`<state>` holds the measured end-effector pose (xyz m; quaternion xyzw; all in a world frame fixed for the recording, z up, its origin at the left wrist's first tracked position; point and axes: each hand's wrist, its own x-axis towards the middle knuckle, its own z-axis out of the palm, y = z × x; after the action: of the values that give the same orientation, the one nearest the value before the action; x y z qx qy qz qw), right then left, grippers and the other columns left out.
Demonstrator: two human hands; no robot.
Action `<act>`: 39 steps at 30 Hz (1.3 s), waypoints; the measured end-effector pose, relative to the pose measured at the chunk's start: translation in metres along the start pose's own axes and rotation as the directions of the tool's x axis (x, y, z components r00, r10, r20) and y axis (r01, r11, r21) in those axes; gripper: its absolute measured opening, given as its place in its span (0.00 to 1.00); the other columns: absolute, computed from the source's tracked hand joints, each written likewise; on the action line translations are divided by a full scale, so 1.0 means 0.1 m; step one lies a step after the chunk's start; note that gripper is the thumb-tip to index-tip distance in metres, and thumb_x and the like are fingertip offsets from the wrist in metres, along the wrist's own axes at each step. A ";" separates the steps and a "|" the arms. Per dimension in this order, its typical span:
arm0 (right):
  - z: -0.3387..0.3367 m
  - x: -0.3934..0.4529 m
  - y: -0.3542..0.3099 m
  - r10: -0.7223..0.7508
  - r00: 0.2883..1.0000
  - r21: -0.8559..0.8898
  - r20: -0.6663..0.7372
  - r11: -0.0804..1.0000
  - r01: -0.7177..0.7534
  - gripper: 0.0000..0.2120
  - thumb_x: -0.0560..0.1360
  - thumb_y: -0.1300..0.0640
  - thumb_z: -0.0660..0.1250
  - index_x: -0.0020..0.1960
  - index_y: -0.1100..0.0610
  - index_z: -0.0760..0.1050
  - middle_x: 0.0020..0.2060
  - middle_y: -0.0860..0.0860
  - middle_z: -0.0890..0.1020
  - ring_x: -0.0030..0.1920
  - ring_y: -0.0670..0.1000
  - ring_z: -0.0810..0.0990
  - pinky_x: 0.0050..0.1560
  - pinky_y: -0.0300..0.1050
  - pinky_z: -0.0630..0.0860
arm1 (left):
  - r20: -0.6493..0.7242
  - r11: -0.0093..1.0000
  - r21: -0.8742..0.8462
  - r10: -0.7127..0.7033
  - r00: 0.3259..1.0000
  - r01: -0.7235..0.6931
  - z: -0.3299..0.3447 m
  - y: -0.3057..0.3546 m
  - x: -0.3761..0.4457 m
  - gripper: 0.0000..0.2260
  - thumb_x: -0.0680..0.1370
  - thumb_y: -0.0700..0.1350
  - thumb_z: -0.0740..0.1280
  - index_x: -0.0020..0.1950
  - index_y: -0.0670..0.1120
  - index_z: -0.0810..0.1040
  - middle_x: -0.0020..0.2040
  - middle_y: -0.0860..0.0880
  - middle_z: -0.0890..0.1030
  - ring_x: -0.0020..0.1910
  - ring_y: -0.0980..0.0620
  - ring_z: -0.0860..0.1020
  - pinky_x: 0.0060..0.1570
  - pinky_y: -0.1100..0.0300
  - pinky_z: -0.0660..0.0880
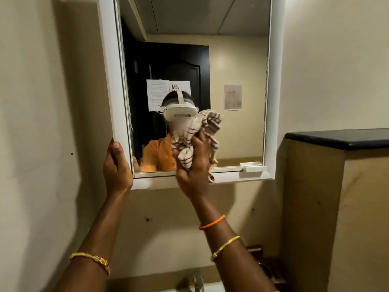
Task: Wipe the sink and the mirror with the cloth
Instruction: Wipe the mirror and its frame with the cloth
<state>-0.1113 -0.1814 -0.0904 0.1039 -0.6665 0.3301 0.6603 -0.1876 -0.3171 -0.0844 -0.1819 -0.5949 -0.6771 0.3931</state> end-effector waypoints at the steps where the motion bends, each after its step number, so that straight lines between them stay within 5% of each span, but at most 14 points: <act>1: 0.03 -0.02 -0.02 -0.003 1.000 -0.003 -0.001 1.000 0.003 0.23 0.69 0.65 0.69 0.62 0.66 0.70 0.69 0.63 0.68 0.72 0.57 0.64 0.71 0.56 0.61 | 0.001 1.000 0.007 0.013 1.000 -0.013 -0.01 -0.02 0.00 0.21 0.82 0.49 0.51 0.50 0.31 0.70 0.48 0.30 0.75 0.50 0.40 0.74 0.50 0.51 0.68; 3: -0.08 0.01 0.06 0.004 1.000 -0.062 -0.020 0.998 -0.005 0.23 0.69 0.62 0.70 0.62 0.66 0.71 0.69 0.63 0.68 0.72 0.58 0.65 0.72 0.55 0.60 | 0.012 0.998 0.008 0.056 0.998 -0.056 -0.04 -0.05 0.01 0.22 0.83 0.47 0.51 0.52 0.26 0.68 0.51 0.24 0.71 0.53 0.29 0.69 0.51 0.47 0.66; 6: -0.42 0.18 0.25 0.101 0.978 -0.231 -0.182 0.963 -0.142 0.27 0.66 0.57 0.69 0.64 0.62 0.69 0.67 0.64 0.70 0.69 0.62 0.67 0.67 0.61 0.65 | 0.028 0.996 0.007 0.084 0.996 -0.084 -0.05 -0.07 0.02 0.21 0.83 0.45 0.51 0.50 0.24 0.67 0.50 0.22 0.70 0.51 0.29 0.69 0.48 0.47 0.68; 8: -0.66 0.33 0.26 0.254 0.899 -0.283 -0.356 0.888 -0.362 0.30 0.66 0.53 0.65 0.66 0.61 0.66 0.69 0.65 0.66 0.71 0.65 0.63 0.69 0.65 0.62 | 0.037 0.996 -0.020 0.090 0.995 -0.090 -0.04 -0.07 0.02 0.20 0.82 0.45 0.52 0.48 0.25 0.68 0.43 0.25 0.71 0.40 0.42 0.72 0.40 0.60 0.68; 10: -0.81 0.43 0.23 0.380 0.836 -0.388 -0.395 0.756 -0.527 0.30 0.67 0.55 0.65 0.67 0.62 0.65 0.71 0.66 0.63 0.74 0.65 0.57 0.73 0.62 0.57 | 0.043 0.995 -0.047 0.088 0.995 -0.086 -0.03 -0.10 0.03 0.20 0.82 0.45 0.52 0.44 0.29 0.69 0.33 0.44 0.70 0.32 0.62 0.68 0.37 0.71 0.64; 13: -0.84 0.39 0.13 0.519 0.794 -0.530 -0.317 0.597 -0.602 0.27 0.72 0.53 0.66 0.66 0.61 0.62 0.67 0.66 0.67 0.70 0.67 0.62 0.69 0.61 0.64 | 0.019 0.997 -0.032 0.071 0.997 -0.071 0.00 -0.10 0.03 0.15 0.82 0.44 0.51 0.39 0.38 0.66 0.30 0.58 0.66 0.30 0.67 0.68 0.36 0.74 0.63; 15: -0.78 0.25 0.06 0.552 0.789 -0.634 -0.270 0.514 -0.578 0.27 0.72 0.50 0.65 0.65 0.62 0.62 0.63 0.66 0.69 0.65 0.66 0.68 0.67 0.59 0.66 | 0.009 0.996 -0.026 0.088 0.996 -0.088 0.01 -0.07 0.02 0.14 0.82 0.44 0.51 0.39 0.40 0.64 0.29 0.52 0.66 0.30 0.65 0.68 0.35 0.74 0.63; 18: -0.71 0.16 -0.04 0.484 0.843 -0.758 -0.234 0.453 -0.470 0.28 0.72 0.43 0.62 0.63 0.62 0.65 0.62 0.65 0.70 0.63 0.64 0.68 0.67 0.56 0.57 | 0.018 0.996 -0.015 0.094 0.995 -0.094 0.02 -0.06 -0.01 0.18 0.83 0.43 0.51 0.47 0.28 0.69 0.40 0.28 0.71 0.36 0.51 0.71 0.39 0.65 0.65; 20: -0.70 0.21 -0.07 0.463 0.857 -0.790 -0.225 0.428 -0.439 0.28 0.72 0.42 0.61 0.63 0.62 0.66 0.61 0.64 0.70 0.62 0.63 0.68 0.65 0.56 0.57 | 0.003 0.997 -0.013 0.082 0.997 -0.082 0.02 -0.09 0.00 0.19 0.83 0.43 0.50 0.53 0.27 0.70 0.49 0.26 0.74 0.47 0.42 0.72 0.43 0.65 0.65; 26: -0.48 0.07 -0.20 0.345 0.937 -0.853 0.063 0.506 -0.129 0.23 0.70 0.46 0.64 0.58 0.60 0.69 0.54 0.62 0.77 0.55 0.60 0.75 0.63 0.58 0.60 | -0.005 0.996 0.021 0.087 0.996 -0.087 0.02 -0.12 0.01 0.20 0.83 0.46 0.50 0.54 0.28 0.70 0.50 0.27 0.75 0.52 0.32 0.72 0.48 0.56 0.68; 30: -0.75 0.18 -0.13 0.391 0.920 -0.827 0.008 0.520 -0.213 0.23 0.71 0.43 0.61 0.59 0.58 0.68 0.56 0.61 0.76 0.56 0.60 0.74 0.61 0.56 0.61 | 0.047 0.998 -0.020 0.068 0.997 -0.067 -0.04 -0.12 0.03 0.21 0.82 0.46 0.51 0.51 0.27 0.69 0.49 0.25 0.73 0.51 0.33 0.71 0.51 0.48 0.68; 34: -0.85 0.24 -0.04 0.421 0.896 -0.759 -0.139 0.536 -0.370 0.24 0.74 0.45 0.60 0.62 0.60 0.66 0.59 0.61 0.73 0.58 0.60 0.72 0.60 0.55 0.61 | 0.107 0.995 -0.086 0.055 0.993 -0.045 -0.05 -0.12 0.04 0.20 0.83 0.44 0.51 0.47 0.26 0.68 0.33 0.53 0.68 0.33 0.65 0.70 0.38 0.72 0.66; 37: -0.50 0.05 -0.08 0.397 0.903 -0.717 -0.162 0.582 -0.384 0.24 0.71 0.46 0.63 0.61 0.59 0.68 0.57 0.62 0.74 0.56 0.63 0.73 0.58 0.56 0.66 | 0.121 0.995 -0.095 0.010 0.993 0.001 -0.02 -0.12 0.04 0.17 0.83 0.42 0.51 0.42 0.32 0.70 0.30 0.51 0.63 0.31 0.66 0.65 0.38 0.71 0.64; 39: -0.18 -0.11 -0.14 0.325 0.937 -0.685 -0.130 0.653 -0.322 0.24 0.66 0.48 0.67 0.58 0.58 0.70 0.54 0.63 0.74 0.52 0.64 0.74 0.54 0.57 0.70 | 0.129 0.991 -0.122 -0.036 0.991 0.052 -0.03 -0.10 0.02 0.13 0.83 0.43 0.52 0.47 0.41 0.73 0.37 0.55 0.71 0.37 0.70 0.72 0.44 0.73 0.67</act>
<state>-0.0871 -0.1849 -0.0983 -0.2722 -0.7501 0.1666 0.5792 -0.1957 -0.3209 -0.0902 -0.2356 -0.5790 -0.7086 0.3274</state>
